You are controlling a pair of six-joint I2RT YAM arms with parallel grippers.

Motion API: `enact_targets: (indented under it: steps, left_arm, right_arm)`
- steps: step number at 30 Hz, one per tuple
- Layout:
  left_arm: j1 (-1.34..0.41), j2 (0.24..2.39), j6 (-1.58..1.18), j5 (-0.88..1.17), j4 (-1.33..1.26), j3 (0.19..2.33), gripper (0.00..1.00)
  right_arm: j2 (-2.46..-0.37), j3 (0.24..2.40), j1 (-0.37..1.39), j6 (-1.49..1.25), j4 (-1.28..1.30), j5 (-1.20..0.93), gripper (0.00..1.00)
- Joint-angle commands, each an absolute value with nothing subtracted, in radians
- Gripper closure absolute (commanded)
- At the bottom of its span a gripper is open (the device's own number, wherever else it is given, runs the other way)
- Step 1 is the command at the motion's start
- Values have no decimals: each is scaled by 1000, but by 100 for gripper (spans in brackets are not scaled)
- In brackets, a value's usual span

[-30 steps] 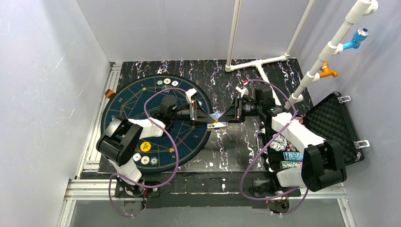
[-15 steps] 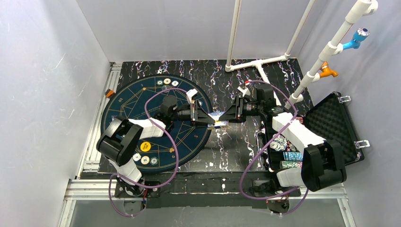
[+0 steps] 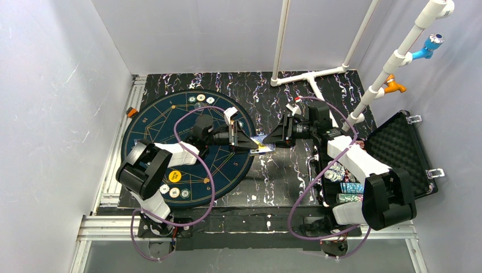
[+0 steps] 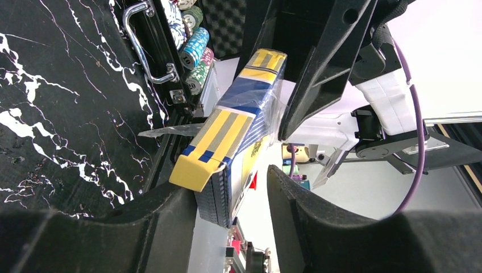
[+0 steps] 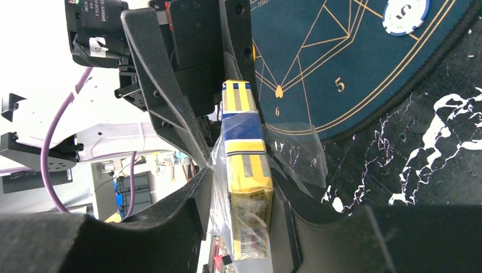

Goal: Distribute texas hold em gaming equipment

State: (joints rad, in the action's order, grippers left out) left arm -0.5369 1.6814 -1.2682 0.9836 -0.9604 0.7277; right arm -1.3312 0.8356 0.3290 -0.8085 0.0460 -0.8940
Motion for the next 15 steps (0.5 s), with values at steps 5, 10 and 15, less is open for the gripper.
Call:
enact_targets:
  steps: [5,10,15]
  left_arm:
    - [-543,1689,-1267,1005,-976,739,54]
    - [-543,1690,-1266,1007,-976,737,53]
    - [-543,1689,-1262,1008,-976,736,55]
  right_arm:
    - [-1317,833,327,-837,-35,-948,67]
    - [-1315,828,327,-839,-40,-945,56]
    - [-1310,821,327,-843,-46,-938,49]
